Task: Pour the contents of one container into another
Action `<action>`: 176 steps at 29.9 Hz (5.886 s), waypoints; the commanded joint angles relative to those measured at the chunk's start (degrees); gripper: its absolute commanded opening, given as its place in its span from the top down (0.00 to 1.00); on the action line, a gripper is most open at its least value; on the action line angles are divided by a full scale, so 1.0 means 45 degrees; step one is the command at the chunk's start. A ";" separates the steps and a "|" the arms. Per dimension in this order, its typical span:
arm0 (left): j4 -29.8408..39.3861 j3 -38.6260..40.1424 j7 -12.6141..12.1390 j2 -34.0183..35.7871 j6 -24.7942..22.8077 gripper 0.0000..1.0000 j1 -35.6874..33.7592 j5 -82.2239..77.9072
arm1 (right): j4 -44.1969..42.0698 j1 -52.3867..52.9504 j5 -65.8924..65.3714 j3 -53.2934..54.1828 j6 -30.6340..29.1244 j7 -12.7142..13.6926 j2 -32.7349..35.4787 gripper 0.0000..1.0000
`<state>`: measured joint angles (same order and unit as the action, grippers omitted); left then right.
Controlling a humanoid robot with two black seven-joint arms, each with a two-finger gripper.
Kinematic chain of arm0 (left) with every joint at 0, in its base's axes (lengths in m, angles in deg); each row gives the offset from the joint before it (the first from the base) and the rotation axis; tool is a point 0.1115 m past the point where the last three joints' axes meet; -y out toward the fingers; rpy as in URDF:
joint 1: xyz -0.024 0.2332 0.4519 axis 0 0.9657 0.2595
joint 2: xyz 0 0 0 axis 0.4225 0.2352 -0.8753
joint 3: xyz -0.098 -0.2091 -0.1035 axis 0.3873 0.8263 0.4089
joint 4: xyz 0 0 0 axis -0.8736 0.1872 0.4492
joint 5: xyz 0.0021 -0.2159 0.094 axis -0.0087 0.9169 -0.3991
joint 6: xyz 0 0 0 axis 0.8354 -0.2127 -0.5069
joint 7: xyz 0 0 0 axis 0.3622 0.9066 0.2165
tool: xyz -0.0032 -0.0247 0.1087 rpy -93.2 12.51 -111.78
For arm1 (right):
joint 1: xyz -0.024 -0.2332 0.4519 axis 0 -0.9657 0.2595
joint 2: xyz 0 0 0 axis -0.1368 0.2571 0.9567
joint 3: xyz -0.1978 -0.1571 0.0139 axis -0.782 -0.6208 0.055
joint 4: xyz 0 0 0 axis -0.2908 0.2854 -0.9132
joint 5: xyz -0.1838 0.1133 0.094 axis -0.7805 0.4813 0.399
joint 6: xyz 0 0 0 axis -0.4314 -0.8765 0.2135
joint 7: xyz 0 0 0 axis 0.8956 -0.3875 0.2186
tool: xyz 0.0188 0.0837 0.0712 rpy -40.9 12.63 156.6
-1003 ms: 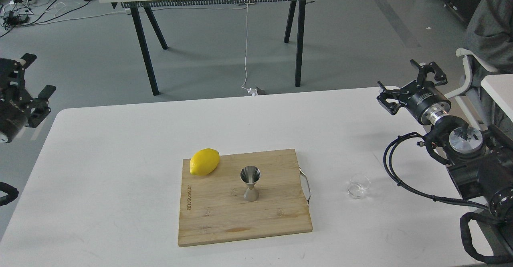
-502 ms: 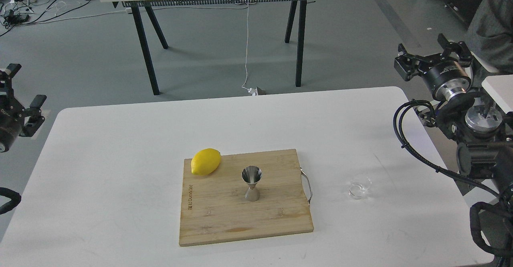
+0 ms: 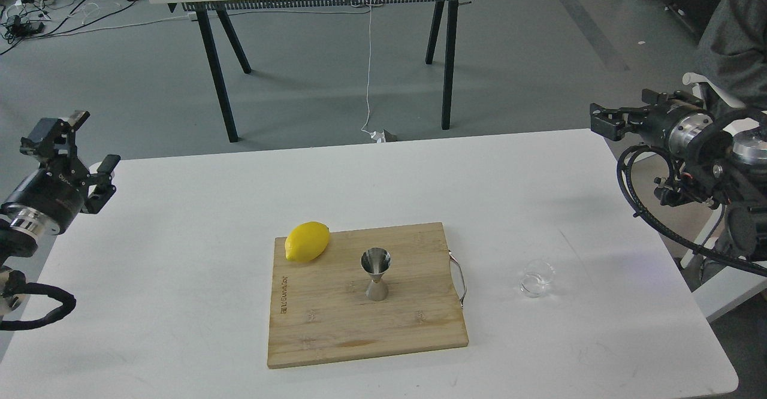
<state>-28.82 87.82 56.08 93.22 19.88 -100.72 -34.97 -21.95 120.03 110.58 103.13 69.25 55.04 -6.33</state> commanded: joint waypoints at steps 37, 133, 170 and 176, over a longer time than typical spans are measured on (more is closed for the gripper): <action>-0.1227 -0.1086 0.0000 -0.1025 0.0000 0.00 0.0024 -0.0003 | 0.6004 -0.9199 -0.0436 0.0905 -0.5944 -0.1160 -0.0171 0.01; -0.2203 -0.1633 0.0000 -0.1357 0.0000 0.00 0.0122 0.0016 | 0.4031 -0.8146 -0.2154 -0.0795 -0.3814 -0.2059 -0.2380 0.02; -0.2262 -0.1633 0.0000 -0.1396 0.0000 0.00 0.0122 0.0036 | 0.3992 -0.8263 -0.2428 -0.0775 -0.3853 -0.2079 -0.2400 0.28; -0.2359 -0.1633 0.0000 -0.1396 0.0000 0.00 0.0122 0.0055 | 0.3992 -0.8283 -0.2428 -0.0775 -0.3872 -0.2079 -0.2400 0.32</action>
<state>-39.03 80.48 56.08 86.94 19.88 -100.16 -34.80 -3.99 82.80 99.67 99.64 51.88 45.69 -17.12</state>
